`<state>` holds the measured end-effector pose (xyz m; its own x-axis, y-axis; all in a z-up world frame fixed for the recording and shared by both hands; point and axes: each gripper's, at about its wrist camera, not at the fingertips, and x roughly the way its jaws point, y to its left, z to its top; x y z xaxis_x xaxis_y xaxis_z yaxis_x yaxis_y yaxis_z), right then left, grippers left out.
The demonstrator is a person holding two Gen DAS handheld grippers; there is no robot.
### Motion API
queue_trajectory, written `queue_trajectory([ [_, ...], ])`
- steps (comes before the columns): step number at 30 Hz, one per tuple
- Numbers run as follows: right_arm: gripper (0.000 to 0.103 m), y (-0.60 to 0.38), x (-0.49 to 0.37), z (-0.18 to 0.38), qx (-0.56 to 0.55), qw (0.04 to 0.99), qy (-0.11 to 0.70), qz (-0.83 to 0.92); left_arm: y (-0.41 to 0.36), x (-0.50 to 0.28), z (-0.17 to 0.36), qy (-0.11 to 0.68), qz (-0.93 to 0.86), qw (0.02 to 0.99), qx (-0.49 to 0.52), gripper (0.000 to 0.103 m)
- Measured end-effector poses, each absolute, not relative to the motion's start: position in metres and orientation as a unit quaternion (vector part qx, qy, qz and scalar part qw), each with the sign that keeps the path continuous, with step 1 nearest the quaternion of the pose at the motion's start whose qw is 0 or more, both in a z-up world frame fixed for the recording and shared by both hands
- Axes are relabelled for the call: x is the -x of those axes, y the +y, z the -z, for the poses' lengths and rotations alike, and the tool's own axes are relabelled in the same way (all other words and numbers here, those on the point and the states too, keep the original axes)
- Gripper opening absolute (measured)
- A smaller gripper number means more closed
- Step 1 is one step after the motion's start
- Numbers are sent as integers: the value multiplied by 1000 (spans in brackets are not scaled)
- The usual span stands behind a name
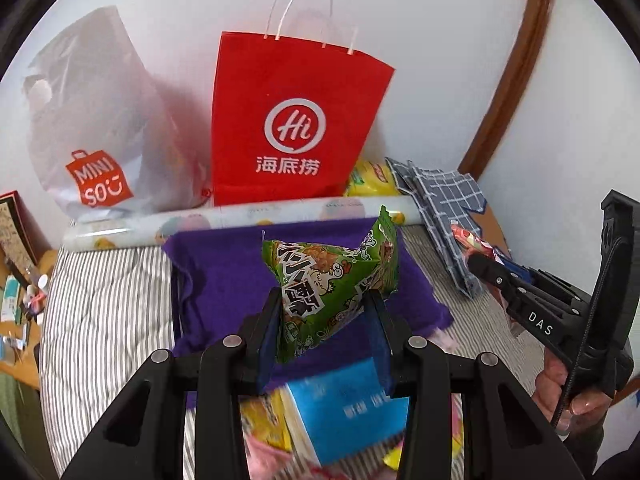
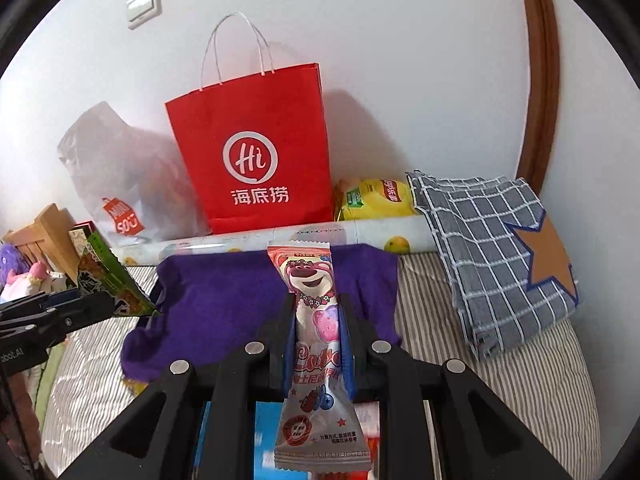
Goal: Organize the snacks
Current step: 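Carry both snacks over the purple towel with both tools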
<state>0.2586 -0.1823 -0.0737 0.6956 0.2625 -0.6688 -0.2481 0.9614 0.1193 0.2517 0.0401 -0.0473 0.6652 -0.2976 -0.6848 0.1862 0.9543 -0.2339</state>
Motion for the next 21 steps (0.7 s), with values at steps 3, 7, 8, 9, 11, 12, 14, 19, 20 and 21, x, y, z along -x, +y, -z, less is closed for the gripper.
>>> queue_trajectory([
  [3,18,-177,-280,82,-10,920,367,-139,46,-273,54,394,127,907,73,40],
  [7,18,-172,-307,97,-8,917,374,-139,55,-298,65,401,115,906,72,40],
  [8,18,-171,-312,99,-8,916,376,-137,57,-303,67,402,113,906,72,40],
  [9,18,-170,-318,102,-9,916,378,-137,59,-310,70,404,110,905,72,40],
  [11,18,-168,-329,108,-10,914,380,-140,63,-320,75,407,107,904,75,40],
  [12,18,-167,-334,110,-9,914,381,-140,65,-326,78,410,105,903,76,40],
  [14,18,-165,-345,114,-5,912,385,-140,67,-334,83,412,103,902,77,40],
  [19,18,-164,-364,125,11,908,393,-145,69,-353,97,422,101,898,75,40],
  [20,18,-163,-367,128,14,907,395,-145,71,-356,101,425,100,896,76,40],
  [21,18,-163,-370,130,16,907,396,-144,73,-359,104,428,99,895,77,40],
])
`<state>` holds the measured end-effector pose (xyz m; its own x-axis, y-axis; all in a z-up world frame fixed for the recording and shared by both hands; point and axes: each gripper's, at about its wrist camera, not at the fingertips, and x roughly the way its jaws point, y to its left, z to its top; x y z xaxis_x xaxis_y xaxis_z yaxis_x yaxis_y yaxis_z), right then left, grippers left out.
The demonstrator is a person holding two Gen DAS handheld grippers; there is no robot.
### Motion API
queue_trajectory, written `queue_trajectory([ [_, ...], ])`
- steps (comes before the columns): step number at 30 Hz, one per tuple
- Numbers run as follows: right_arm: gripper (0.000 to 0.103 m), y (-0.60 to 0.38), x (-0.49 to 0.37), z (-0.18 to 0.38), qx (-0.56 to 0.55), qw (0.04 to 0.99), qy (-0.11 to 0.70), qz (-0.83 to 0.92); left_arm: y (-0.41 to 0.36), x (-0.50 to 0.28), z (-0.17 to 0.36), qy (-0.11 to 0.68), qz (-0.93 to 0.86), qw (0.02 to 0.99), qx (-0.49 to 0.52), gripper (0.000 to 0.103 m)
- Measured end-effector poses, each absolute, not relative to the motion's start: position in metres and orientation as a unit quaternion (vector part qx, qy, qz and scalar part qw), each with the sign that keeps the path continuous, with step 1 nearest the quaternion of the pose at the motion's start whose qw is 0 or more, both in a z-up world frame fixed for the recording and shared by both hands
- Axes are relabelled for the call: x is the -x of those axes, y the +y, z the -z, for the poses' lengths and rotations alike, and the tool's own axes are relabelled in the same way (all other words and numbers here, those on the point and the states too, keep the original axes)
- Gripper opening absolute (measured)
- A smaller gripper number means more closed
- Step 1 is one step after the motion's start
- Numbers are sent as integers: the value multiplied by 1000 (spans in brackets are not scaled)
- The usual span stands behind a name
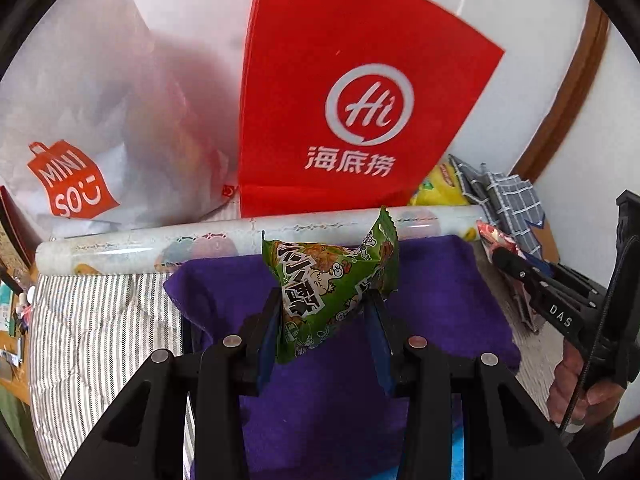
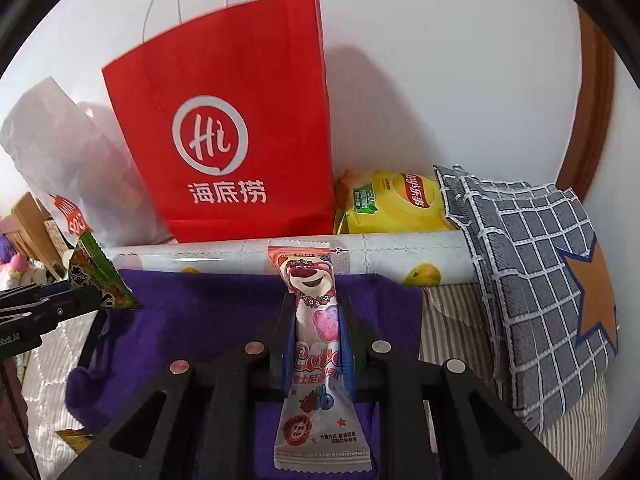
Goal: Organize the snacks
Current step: 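Carry both snacks over the purple towel with both tools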
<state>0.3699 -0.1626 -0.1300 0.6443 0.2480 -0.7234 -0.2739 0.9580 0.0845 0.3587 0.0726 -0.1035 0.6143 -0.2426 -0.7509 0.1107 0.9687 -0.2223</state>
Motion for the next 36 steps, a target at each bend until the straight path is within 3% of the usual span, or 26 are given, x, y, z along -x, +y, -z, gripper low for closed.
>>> queue_trajectory([
  [22,18,-155,-399,183,37,876,458,-149,72,-388,164,494,89,862,75,40],
  [36,20,-153,-405,191,40,872,465,-145,73,-391,170,502,85,857,71,41],
])
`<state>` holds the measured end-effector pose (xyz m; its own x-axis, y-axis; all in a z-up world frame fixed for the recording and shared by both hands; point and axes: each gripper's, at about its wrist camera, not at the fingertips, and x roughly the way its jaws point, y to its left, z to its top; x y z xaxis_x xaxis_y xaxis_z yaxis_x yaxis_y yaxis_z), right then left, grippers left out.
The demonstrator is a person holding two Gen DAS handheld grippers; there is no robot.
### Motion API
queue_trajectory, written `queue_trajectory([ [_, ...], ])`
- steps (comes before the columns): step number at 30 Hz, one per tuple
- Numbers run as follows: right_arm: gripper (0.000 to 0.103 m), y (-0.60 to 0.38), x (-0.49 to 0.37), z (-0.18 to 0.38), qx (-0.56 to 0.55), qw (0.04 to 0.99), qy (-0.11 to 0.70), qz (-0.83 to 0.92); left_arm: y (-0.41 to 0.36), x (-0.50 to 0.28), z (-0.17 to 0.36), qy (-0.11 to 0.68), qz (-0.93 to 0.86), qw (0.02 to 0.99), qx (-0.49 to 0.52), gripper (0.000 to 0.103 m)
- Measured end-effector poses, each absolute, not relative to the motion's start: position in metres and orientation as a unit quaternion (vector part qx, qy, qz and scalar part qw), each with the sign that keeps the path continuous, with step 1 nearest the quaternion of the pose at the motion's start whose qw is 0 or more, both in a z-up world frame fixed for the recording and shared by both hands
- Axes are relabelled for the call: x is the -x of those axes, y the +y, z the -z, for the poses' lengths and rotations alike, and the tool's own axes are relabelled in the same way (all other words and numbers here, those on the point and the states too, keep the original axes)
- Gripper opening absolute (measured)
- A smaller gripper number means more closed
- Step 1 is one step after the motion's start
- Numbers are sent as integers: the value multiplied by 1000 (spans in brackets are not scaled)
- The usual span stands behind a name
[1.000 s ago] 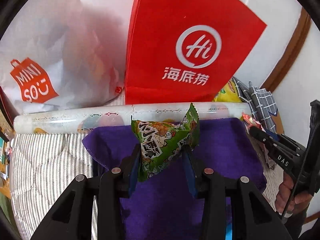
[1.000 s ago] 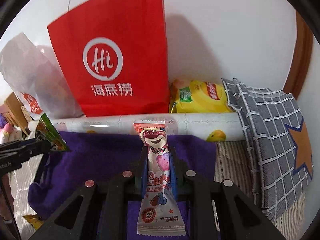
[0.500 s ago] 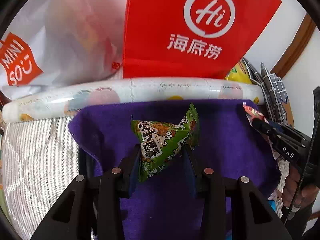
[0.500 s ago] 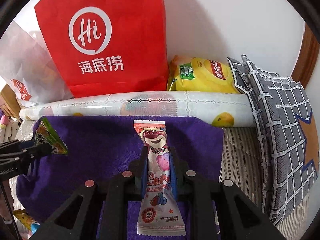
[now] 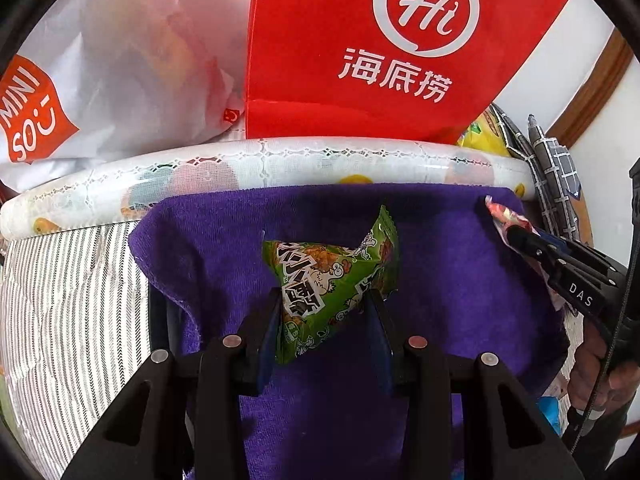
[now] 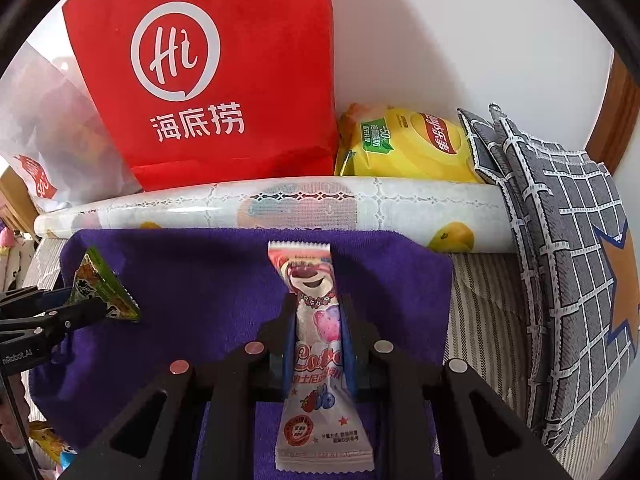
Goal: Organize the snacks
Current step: 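Carry both snacks over the purple towel with both tools, then open both tools to drop the snacks onto the purple towel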
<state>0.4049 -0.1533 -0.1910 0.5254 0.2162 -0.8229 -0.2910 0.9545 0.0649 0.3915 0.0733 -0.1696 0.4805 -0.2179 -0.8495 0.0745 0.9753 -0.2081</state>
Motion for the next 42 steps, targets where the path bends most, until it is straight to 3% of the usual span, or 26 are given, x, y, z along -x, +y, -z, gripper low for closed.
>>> queue_trajectory([
  [13,22,-150,-405,193,51,873,463,-142,74,-391,169,503,85,858,66,41],
  [15,22,-150,-405,192,51,873,465,-141,73,-390,168,503,86,858,64,45],
  [17,26,-150,-405,190,51,873,464,-141,72,-390,166,504,89,857,63,53],
  [22,52,-147,-397,178,60,879,448,-149,71,-384,150,487,91,867,53,70],
  [26,58,-145,-388,165,59,884,438,-149,71,-374,129,459,75,885,36,78],
  [40,85,-158,-319,113,69,903,421,-48,63,-311,92,431,23,902,-3,82],
  [42,85,-162,-307,108,71,905,418,-28,65,-297,86,429,26,903,-1,82],
])
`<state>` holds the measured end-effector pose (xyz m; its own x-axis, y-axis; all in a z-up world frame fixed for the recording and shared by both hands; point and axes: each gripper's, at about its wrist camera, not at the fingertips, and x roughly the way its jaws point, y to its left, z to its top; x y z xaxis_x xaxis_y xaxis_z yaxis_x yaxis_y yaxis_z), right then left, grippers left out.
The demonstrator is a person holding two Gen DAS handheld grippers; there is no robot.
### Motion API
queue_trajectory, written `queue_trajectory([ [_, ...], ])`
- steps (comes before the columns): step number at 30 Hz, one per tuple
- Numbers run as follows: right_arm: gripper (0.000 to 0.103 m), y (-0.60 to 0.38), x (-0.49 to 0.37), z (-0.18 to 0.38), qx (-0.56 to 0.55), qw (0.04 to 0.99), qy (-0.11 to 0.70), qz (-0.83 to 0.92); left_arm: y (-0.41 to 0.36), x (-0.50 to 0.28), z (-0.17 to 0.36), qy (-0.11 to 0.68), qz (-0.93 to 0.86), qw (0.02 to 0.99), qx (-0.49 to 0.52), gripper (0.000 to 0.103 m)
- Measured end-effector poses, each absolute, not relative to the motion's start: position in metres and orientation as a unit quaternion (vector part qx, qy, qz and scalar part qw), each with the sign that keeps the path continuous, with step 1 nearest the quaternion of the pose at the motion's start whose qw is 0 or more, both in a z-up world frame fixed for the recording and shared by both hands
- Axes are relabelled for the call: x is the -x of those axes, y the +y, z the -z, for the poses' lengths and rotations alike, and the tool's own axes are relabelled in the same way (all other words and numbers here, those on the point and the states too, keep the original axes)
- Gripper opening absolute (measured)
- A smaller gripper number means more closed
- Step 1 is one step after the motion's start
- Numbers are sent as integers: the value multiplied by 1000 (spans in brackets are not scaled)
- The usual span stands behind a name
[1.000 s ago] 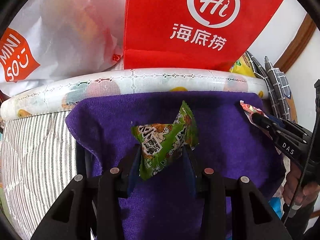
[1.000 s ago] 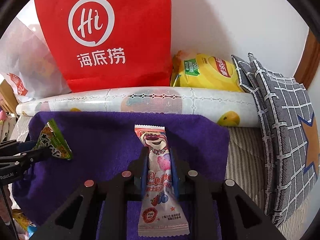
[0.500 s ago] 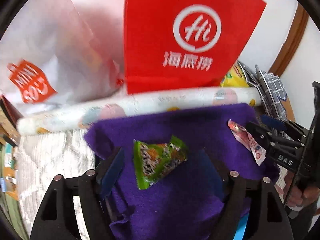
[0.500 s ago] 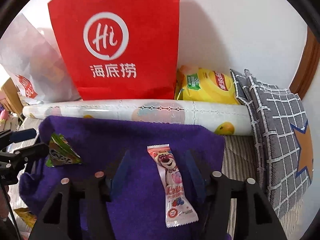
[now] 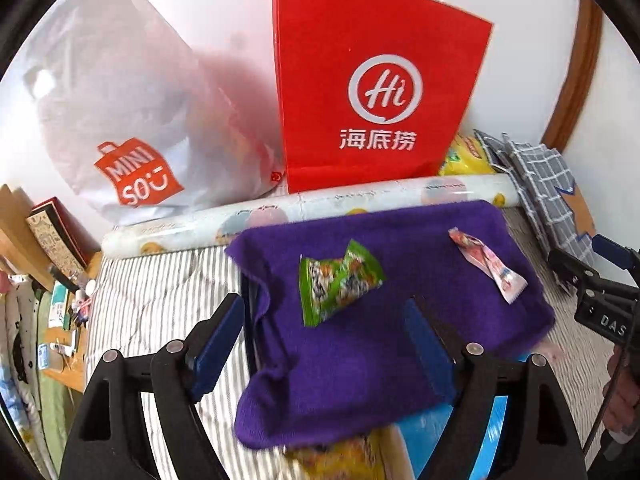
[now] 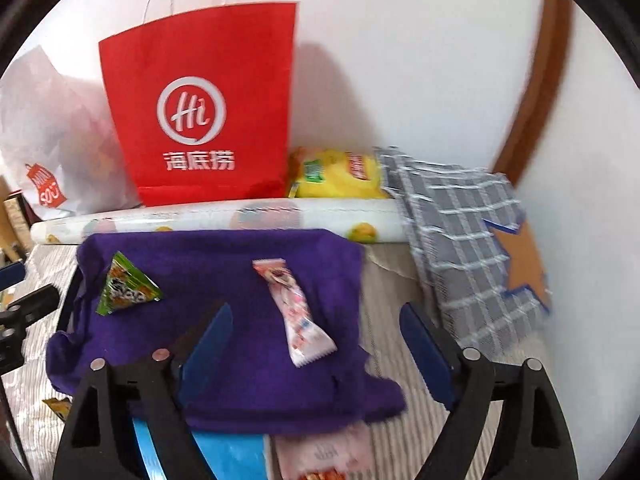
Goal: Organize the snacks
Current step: 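Open both tools to drop the snacks onto the purple towel, then withdraw both tools back toward the remaining snacks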
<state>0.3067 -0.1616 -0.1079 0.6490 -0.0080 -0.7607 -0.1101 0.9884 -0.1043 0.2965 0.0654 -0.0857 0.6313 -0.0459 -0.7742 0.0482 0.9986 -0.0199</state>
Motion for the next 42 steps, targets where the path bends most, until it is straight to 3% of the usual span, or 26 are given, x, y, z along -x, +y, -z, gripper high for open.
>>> queue_trajectory([
  [9,85,-182,-239,79,32,920,388,-40,71,-221,53,379,41,924,39,82],
  [15,85,-206,-199,69,-30,918,386,-82,60,-178,42,356,21,934,-2,82],
  [30,84,-233,-134,96,-55,909,405,-80,68,-125,59,379,14,924,44,83],
  [32,78,-235,-131,106,-65,905,412,-81,70,-121,64,381,11,924,45,83],
  [37,53,-238,-133,130,-66,890,443,-83,79,-115,72,384,9,922,58,83],
  [42,48,-244,-149,148,-67,882,459,-78,84,-123,78,391,12,918,64,83],
])
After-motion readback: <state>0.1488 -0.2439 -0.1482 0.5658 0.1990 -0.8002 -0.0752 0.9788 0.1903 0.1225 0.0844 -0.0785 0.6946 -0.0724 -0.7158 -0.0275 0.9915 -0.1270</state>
